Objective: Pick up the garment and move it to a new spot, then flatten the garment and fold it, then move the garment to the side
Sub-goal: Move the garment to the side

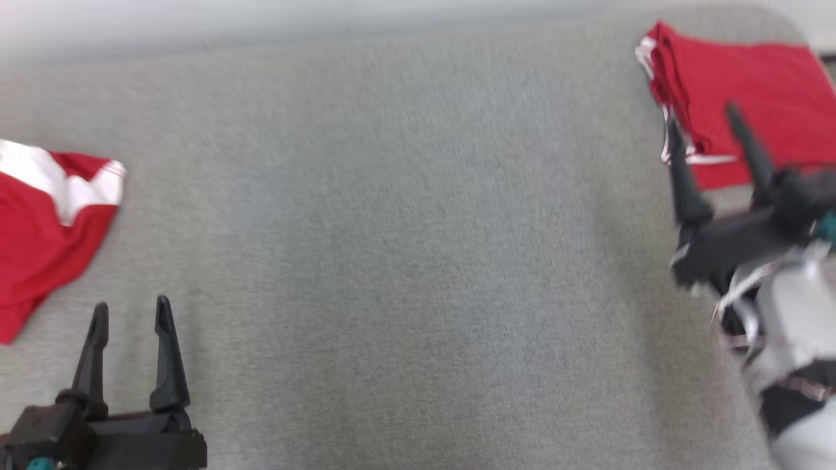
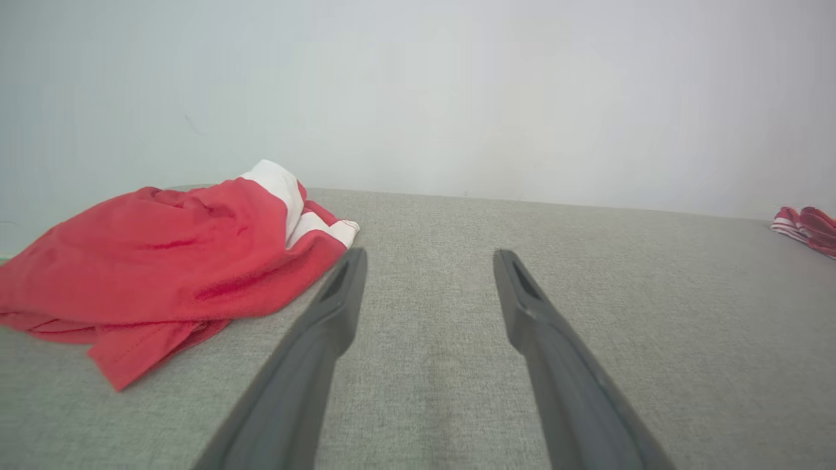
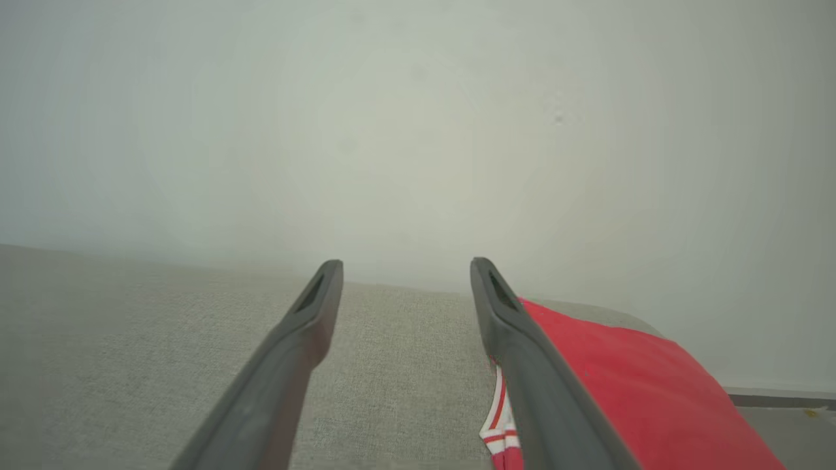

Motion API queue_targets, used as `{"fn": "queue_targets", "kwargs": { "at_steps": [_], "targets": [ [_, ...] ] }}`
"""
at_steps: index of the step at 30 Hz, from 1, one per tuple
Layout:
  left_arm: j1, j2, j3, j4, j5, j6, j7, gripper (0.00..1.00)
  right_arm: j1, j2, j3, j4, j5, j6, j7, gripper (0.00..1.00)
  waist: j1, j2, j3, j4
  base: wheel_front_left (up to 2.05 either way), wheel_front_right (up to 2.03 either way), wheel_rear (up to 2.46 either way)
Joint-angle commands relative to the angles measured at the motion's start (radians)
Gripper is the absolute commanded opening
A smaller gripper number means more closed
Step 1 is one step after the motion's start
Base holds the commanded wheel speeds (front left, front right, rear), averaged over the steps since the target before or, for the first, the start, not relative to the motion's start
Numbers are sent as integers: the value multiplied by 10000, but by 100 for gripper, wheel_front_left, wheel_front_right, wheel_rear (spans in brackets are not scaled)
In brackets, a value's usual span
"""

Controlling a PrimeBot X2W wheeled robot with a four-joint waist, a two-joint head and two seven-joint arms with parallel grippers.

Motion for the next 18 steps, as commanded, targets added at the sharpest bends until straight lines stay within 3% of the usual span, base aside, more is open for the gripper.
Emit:
{"fn": "queue_targets", "kwargs": {
  "at_steps": [1,18],
  "targets": [
    [167,-23,32,60,-124,8,-3,100,446,116,-137,-221,-49,-29,-38,100,1,0,-714,348,0,0,0],
    [890,-42,-345,520,85,-94,-3,100,5013,1862,-1629,-2653,-820,-29,121,100,1,0,-2034,792,0,0,0]
  ]
}}
